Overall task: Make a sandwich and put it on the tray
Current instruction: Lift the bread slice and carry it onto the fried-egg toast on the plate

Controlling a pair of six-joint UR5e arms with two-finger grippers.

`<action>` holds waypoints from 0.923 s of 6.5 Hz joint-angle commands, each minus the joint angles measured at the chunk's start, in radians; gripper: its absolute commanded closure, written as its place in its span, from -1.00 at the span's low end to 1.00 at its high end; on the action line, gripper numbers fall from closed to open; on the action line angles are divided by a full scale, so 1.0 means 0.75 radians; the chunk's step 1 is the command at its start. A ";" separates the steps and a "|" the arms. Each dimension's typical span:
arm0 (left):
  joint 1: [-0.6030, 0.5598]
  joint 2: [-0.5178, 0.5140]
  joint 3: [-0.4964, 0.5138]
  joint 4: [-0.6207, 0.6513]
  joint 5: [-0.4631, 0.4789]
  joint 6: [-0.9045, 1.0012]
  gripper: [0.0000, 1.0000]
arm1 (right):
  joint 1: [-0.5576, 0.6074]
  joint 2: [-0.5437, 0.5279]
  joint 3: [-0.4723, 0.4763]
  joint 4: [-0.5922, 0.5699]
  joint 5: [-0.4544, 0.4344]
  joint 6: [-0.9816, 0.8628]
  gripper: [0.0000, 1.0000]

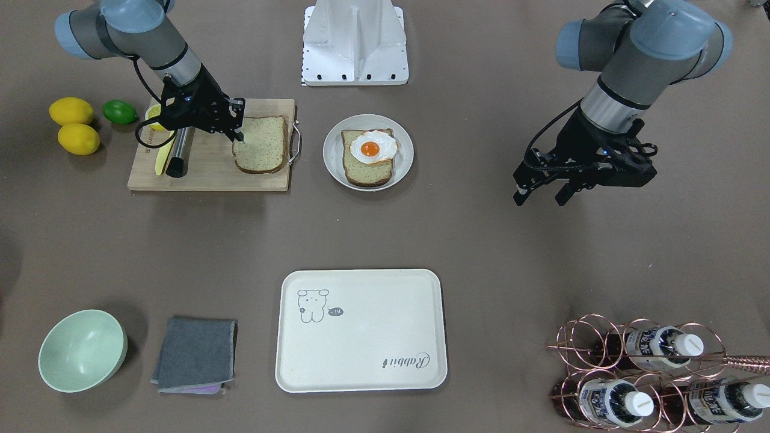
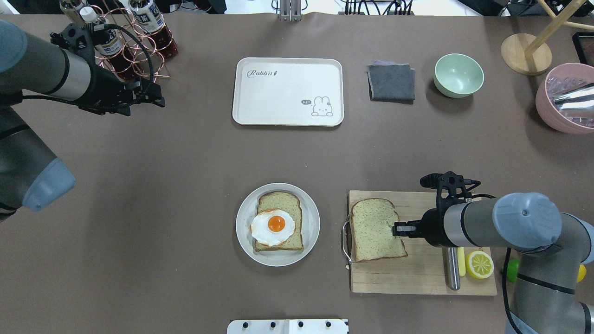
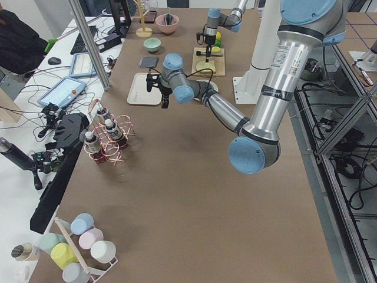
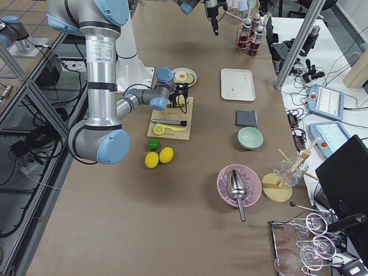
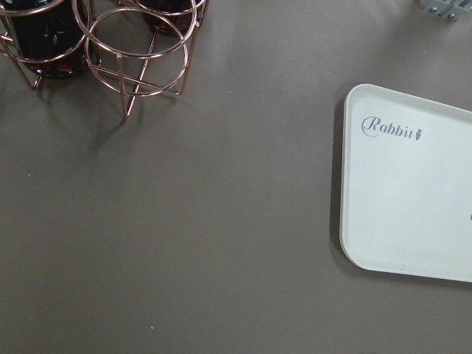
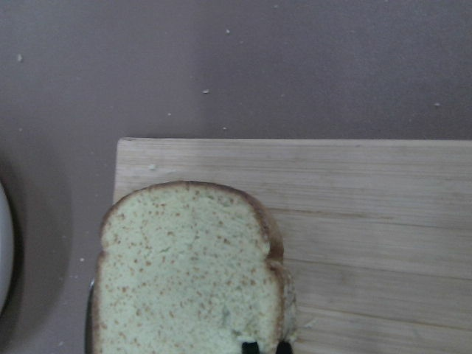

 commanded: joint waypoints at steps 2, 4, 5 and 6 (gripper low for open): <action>0.000 -0.003 0.009 0.000 0.000 0.004 -0.78 | 0.027 0.017 -0.016 0.279 0.033 0.066 1.00; 0.000 0.003 0.017 0.000 0.000 0.008 -0.78 | 0.023 0.185 -0.163 0.461 0.021 0.197 1.00; 0.000 0.003 0.015 0.000 0.000 0.008 -0.78 | -0.003 0.276 -0.234 0.462 -0.008 0.222 1.00; -0.002 0.005 0.017 -0.002 0.000 0.008 -0.78 | -0.048 0.303 -0.239 0.460 -0.057 0.224 1.00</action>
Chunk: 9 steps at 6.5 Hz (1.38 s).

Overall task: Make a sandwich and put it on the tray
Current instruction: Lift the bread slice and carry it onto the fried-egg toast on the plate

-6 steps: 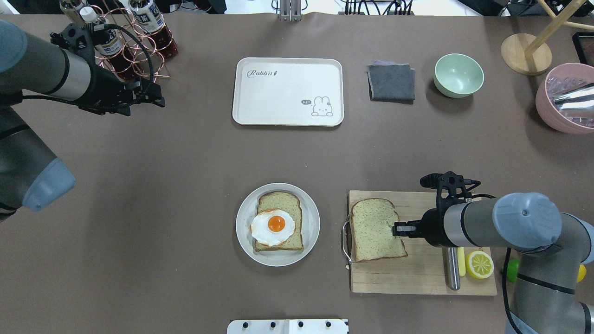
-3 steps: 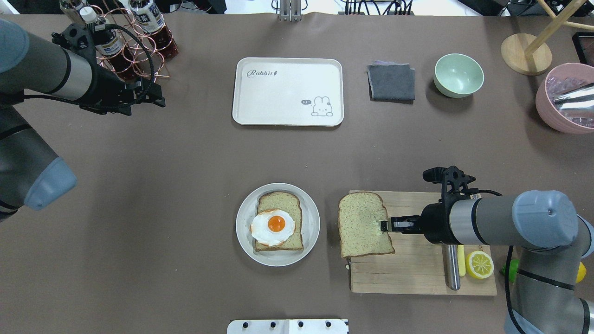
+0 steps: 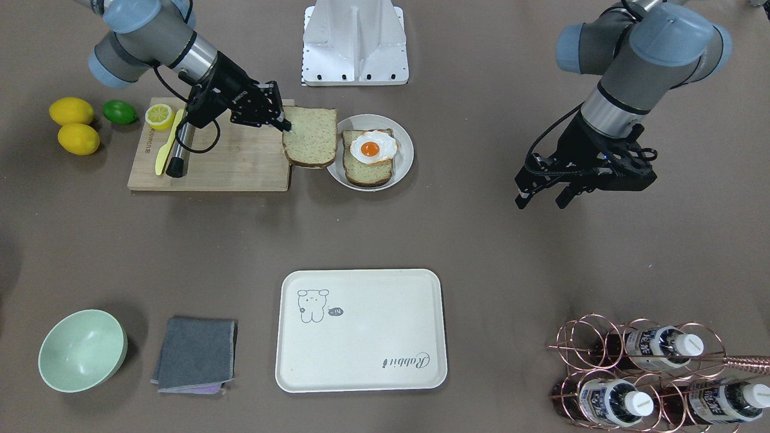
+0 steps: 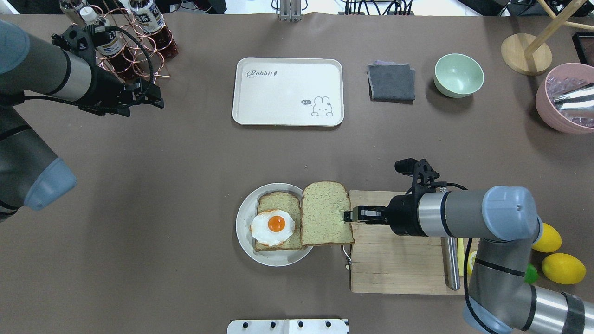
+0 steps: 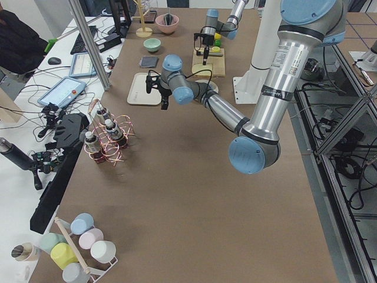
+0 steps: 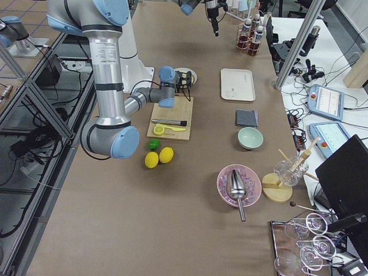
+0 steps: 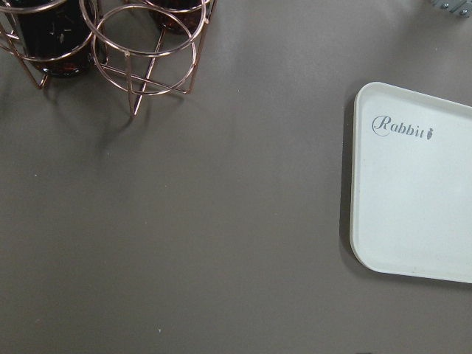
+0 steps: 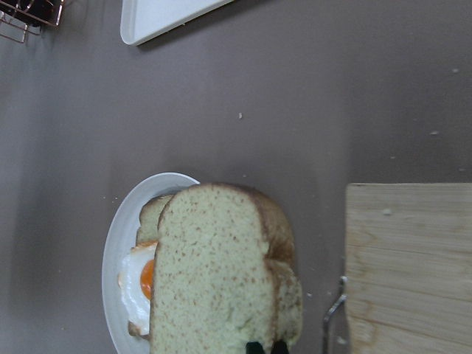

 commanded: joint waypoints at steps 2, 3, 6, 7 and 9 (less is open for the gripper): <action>-0.001 0.004 0.001 -0.001 0.000 0.002 -0.78 | -0.094 0.138 -0.084 -0.009 -0.106 0.016 1.00; -0.001 0.006 0.003 -0.001 0.000 0.002 -0.78 | -0.105 0.177 -0.106 -0.013 -0.129 0.016 1.00; 0.001 0.004 0.020 -0.003 0.000 0.004 -0.78 | -0.105 0.277 -0.239 -0.011 -0.143 0.014 1.00; 0.001 -0.004 0.034 -0.003 0.000 0.004 -0.78 | -0.105 0.279 -0.260 -0.009 -0.145 0.000 1.00; 0.001 -0.013 0.040 -0.007 0.000 0.006 -0.88 | -0.092 0.281 -0.248 -0.009 -0.143 0.016 -0.99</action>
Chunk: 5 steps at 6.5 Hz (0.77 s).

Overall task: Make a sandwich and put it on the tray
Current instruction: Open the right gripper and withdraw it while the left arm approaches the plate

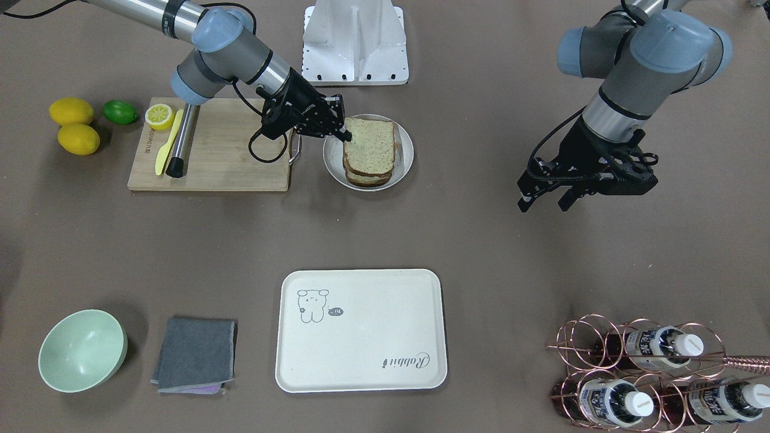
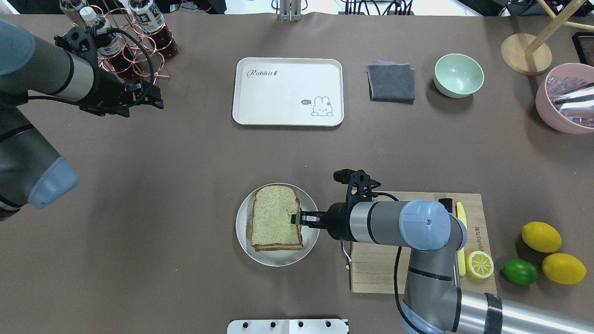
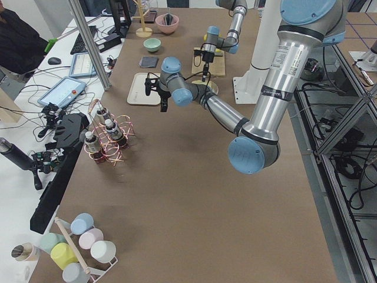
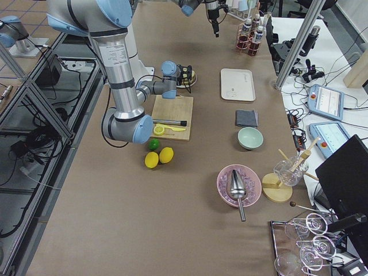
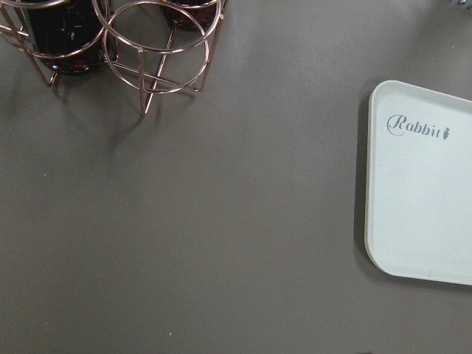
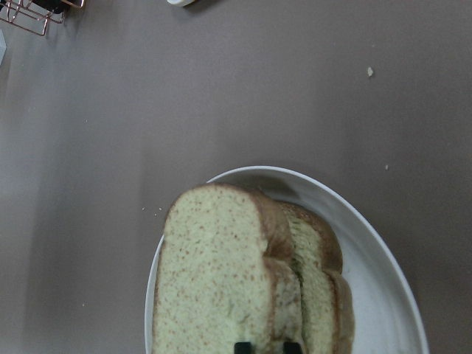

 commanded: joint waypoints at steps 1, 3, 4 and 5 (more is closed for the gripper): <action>0.000 -0.012 0.003 -0.001 -0.002 0.001 -0.91 | 0.036 0.000 0.028 -0.003 0.006 0.016 -1.00; 0.004 -0.032 -0.011 -0.003 -0.002 -0.013 -0.93 | 0.136 -0.020 0.097 -0.055 0.128 0.035 -1.00; 0.047 -0.038 -0.038 -0.007 -0.002 -0.023 -0.93 | 0.189 -0.048 0.160 -0.117 0.192 0.035 -1.00; 0.122 -0.065 -0.046 -0.021 0.032 -0.149 -0.93 | 0.256 -0.057 0.189 -0.184 0.266 0.035 -1.00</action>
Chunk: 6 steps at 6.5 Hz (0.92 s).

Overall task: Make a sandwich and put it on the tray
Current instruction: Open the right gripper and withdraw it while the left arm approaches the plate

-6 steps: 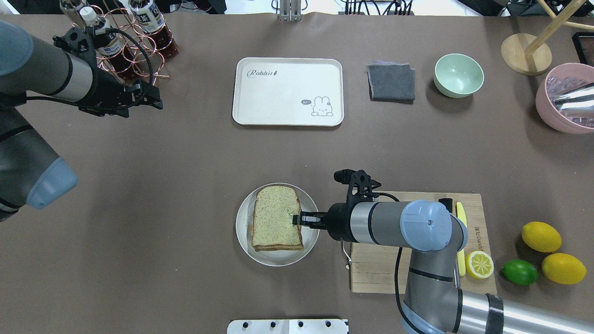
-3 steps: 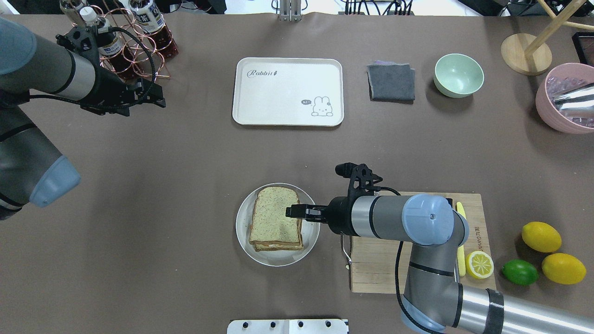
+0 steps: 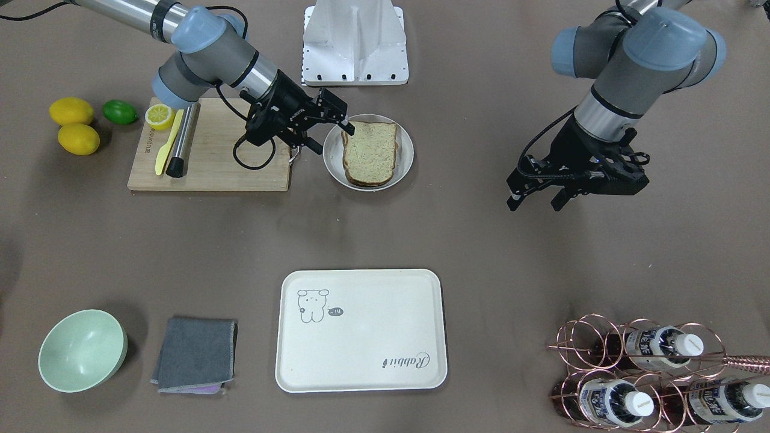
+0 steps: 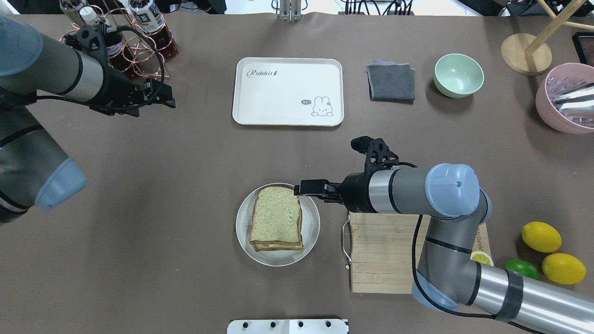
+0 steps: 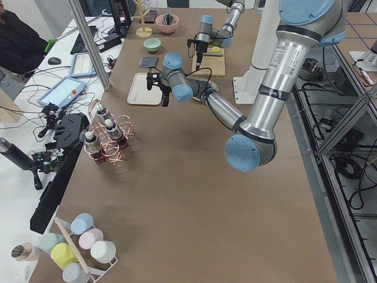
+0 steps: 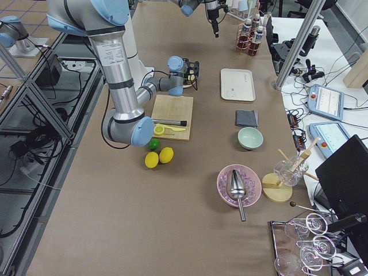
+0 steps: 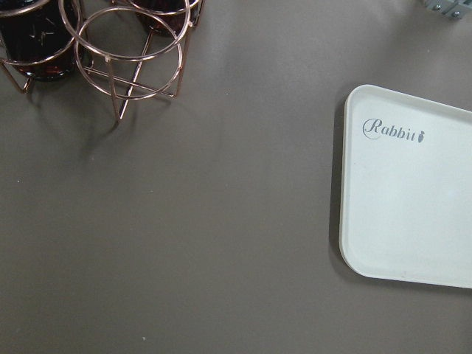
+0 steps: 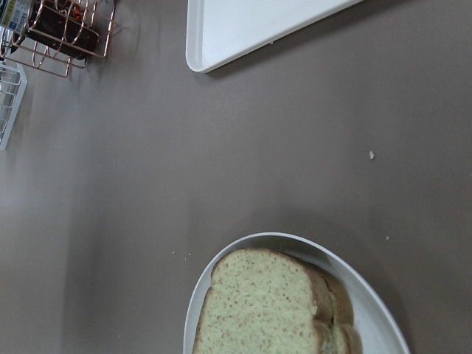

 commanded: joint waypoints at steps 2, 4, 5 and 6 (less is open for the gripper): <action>0.264 -0.034 -0.009 -0.116 0.199 -0.182 -0.74 | 0.254 -0.065 0.037 -0.120 0.277 -0.004 -1.00; 0.401 -0.034 -0.011 -0.133 0.321 -0.231 -0.46 | 0.385 -0.069 0.039 -0.214 0.395 -0.024 -1.00; 0.499 -0.034 -0.003 -0.153 0.409 -0.241 -0.46 | 0.400 -0.090 0.039 -0.212 0.397 -0.028 -1.00; 0.555 -0.028 0.003 -0.163 0.447 -0.242 -0.46 | 0.402 -0.108 0.041 -0.206 0.395 -0.028 -1.00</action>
